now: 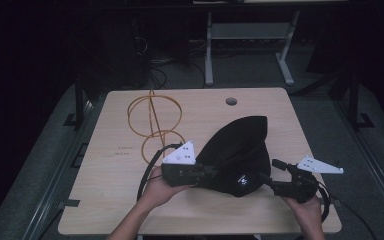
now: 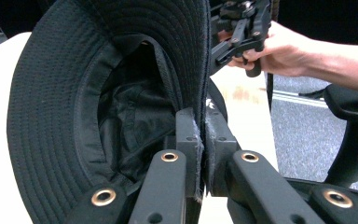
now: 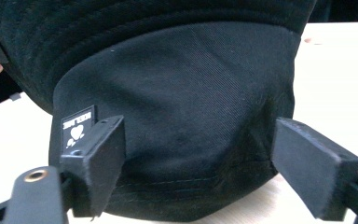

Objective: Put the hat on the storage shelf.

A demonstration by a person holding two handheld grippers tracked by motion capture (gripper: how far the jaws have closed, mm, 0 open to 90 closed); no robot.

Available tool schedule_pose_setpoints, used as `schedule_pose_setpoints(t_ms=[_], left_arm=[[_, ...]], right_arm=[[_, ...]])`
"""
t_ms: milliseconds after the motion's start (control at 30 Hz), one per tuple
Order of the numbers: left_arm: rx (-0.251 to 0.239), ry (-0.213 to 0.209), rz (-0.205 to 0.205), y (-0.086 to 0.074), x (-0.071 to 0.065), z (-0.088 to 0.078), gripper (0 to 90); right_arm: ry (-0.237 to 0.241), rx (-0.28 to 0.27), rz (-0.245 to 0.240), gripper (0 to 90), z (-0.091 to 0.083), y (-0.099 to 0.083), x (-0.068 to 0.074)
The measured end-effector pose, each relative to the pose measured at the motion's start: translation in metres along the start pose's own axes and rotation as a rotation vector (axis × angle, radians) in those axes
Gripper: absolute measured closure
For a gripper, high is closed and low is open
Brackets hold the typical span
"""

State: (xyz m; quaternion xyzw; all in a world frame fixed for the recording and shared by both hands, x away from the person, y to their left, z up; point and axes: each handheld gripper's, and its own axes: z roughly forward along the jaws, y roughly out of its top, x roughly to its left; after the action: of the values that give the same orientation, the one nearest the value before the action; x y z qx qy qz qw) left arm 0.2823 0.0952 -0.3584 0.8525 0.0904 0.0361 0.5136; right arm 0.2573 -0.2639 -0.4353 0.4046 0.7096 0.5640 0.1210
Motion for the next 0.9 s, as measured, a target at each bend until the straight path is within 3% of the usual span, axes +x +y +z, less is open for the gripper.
schedule_pose_setpoints(t_ms=[100, 233, 433, 567, 900], left_arm=[[0.007, 0.001, -0.001, -0.002, 0.000, 0.000, 86.1], [0.006, 0.002, -0.006, -0.005, 0.000, 0.000, 86.1], [0.015, 0.008, -0.010, -0.008, 0.001, -0.001, 86.0], [0.020, 0.021, -0.005, -0.010, 0.001, -0.003, 85.9], [0.048, 0.076, 0.012, -0.013, -0.001, -0.012, 78.8]], right_arm=[[0.024, 0.008, 0.029, 25.8, 0.006, -0.003, -0.003], [0.069, -0.005, 0.034, 45.9, 0.012, -0.007, -0.004], [0.060, -0.016, 0.008, 72.8, 0.017, -0.008, 0.002], [0.054, -0.030, -0.022, 83.7, 0.018, -0.006, 0.006], [0.065, -0.067, -0.060, 88.3, 0.009, 0.005, 0.013]])
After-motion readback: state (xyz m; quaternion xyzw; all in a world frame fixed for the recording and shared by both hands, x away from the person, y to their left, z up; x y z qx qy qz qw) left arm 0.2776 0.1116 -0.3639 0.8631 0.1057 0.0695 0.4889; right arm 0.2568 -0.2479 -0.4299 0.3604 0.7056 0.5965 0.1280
